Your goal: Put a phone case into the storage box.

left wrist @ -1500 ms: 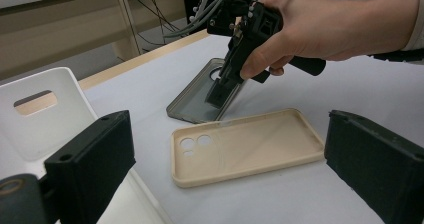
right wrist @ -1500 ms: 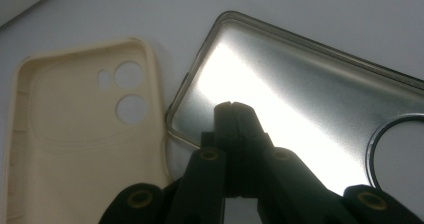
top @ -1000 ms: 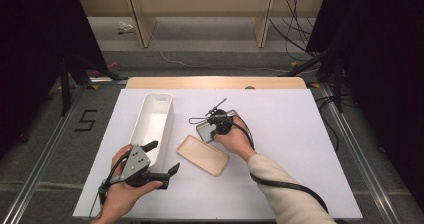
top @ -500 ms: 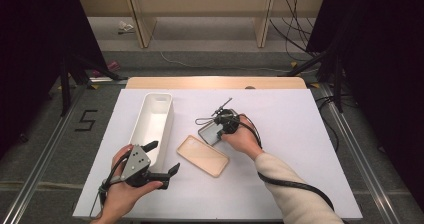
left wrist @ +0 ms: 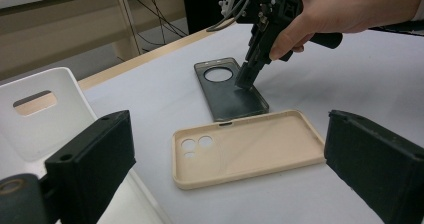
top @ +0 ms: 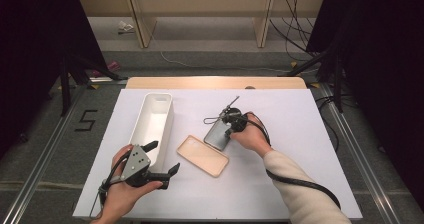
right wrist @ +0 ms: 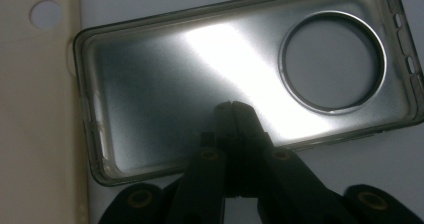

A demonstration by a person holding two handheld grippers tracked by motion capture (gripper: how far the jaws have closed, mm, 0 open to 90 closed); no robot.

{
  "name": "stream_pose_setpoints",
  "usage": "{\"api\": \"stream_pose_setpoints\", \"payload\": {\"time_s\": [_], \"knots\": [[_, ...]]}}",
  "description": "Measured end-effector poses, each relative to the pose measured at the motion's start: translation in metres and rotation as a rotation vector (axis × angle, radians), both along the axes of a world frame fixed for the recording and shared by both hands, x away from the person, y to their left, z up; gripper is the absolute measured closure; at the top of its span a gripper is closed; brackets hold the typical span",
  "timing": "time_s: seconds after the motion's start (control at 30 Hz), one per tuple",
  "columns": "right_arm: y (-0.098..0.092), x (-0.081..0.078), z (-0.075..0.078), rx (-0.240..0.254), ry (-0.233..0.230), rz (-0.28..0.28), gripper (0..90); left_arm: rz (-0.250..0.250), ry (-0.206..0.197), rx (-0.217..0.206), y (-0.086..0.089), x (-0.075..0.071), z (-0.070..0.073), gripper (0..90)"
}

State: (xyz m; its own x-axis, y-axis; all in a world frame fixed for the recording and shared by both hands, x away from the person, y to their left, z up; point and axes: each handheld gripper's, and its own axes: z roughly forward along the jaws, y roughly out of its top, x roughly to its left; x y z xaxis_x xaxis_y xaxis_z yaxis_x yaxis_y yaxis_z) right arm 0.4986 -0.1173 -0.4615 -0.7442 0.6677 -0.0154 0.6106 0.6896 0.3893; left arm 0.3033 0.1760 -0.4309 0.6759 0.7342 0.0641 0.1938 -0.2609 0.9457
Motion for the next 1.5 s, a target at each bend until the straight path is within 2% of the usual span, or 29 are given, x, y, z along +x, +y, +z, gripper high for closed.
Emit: {"api": "stream_pose_setpoints", "payload": {"time_s": [0.43, 0.5, 0.6, 0.77, 0.93, 1.23, 1.47, 1.5], "knots": [[-0.020, 0.003, 0.001, -0.024, -0.004, -0.028, 90.0, -0.002, -0.002, 0.004, -0.001, 0.000, 0.000, 5.7], [-0.023, 0.004, 0.001, -0.035, -0.017, -0.013, 90.0, -0.002, -0.002, 0.004, -0.001, 0.000, 0.000, 5.7], [-0.026, 0.004, 0.001, -0.027, -0.010, -0.010, 90.0, -0.001, -0.002, 0.003, -0.001, 0.000, 0.000, 5.7], [-0.029, 0.004, 0.002, -0.040, -0.014, 0.029, 90.0, -0.002, -0.003, 0.004, -0.001, 0.000, 0.000, 5.8], [-0.030, 0.003, 0.002, -0.043, -0.009, 0.045, 90.0, -0.003, -0.002, 0.004, -0.001, 0.000, 0.000, 5.8], [-0.028, -0.002, 0.003, -0.060, -0.009, 0.124, 90.0, -0.004, -0.003, 0.003, -0.001, -0.001, 0.001, 5.8], [-0.038, -0.004, 0.004, -0.081, 0.008, 0.160, 90.0, -0.003, -0.004, 0.003, -0.001, -0.001, 0.001, 5.8], [-0.042, -0.004, 0.004, -0.091, 0.003, 0.183, 90.0, -0.004, -0.003, 0.004, -0.001, -0.001, 0.000, 5.8]]}}
